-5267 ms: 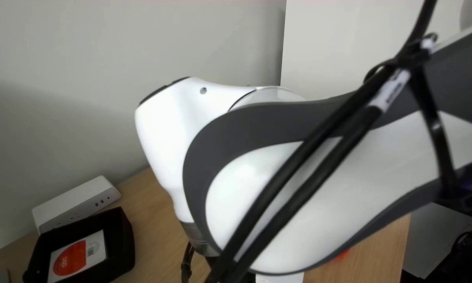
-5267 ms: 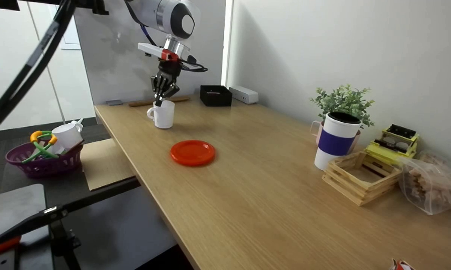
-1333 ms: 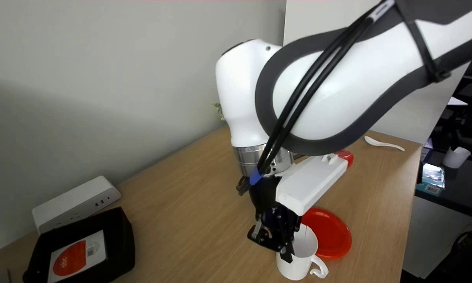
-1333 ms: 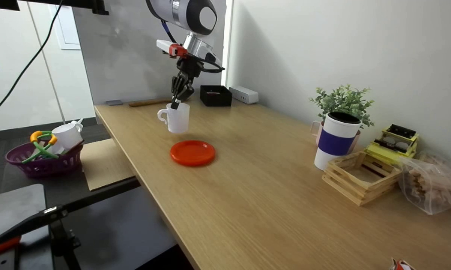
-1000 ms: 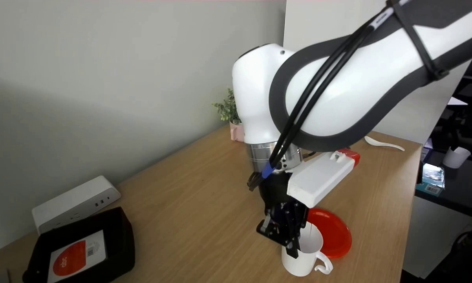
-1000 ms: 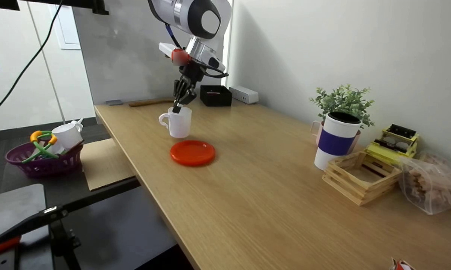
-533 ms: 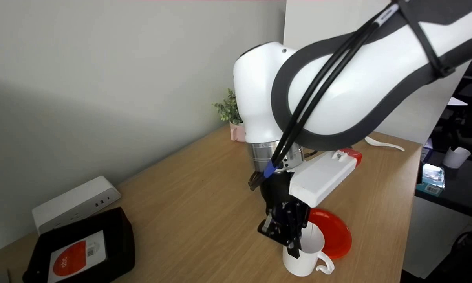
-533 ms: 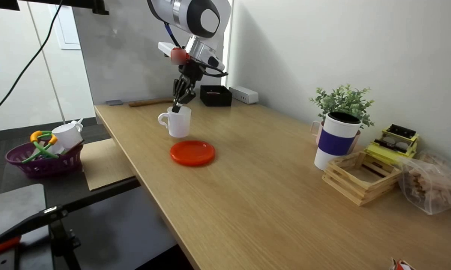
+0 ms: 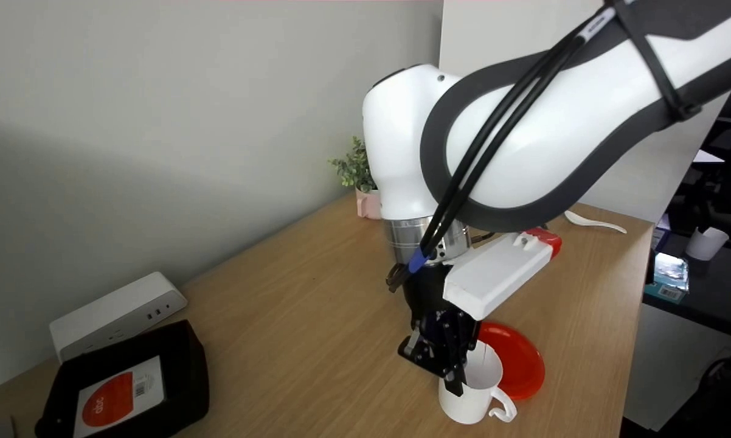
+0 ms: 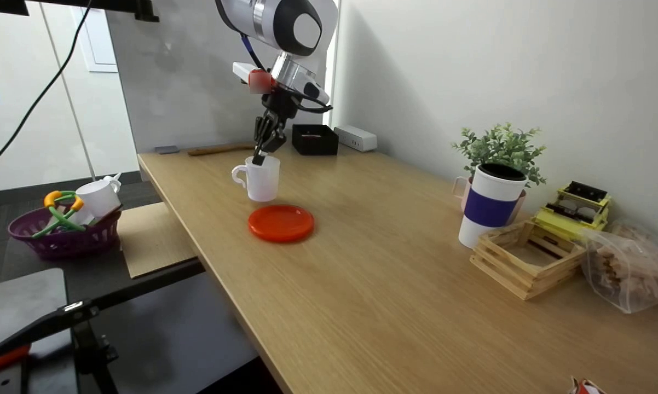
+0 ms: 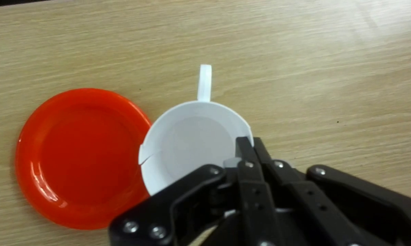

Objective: Put the white mug on top of the orange plate

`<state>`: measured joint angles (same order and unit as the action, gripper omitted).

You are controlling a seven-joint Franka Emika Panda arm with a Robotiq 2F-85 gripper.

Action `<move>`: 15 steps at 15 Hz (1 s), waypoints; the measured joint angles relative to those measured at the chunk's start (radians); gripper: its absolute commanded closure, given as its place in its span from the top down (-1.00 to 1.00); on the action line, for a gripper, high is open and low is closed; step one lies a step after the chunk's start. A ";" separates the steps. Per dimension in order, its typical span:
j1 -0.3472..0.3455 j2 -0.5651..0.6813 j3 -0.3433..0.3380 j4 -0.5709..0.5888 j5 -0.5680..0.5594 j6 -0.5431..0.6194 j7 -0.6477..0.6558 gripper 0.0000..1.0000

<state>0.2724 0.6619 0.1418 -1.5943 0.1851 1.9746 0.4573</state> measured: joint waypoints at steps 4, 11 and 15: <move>0.000 -0.003 -0.018 -0.004 0.000 0.021 0.028 -0.99; -0.002 -0.049 -0.048 -0.072 0.001 0.089 0.054 -0.99; -0.002 -0.098 -0.050 -0.140 0.001 0.131 0.093 -0.99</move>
<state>0.2703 0.5641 0.0913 -1.7339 0.1859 2.1059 0.5504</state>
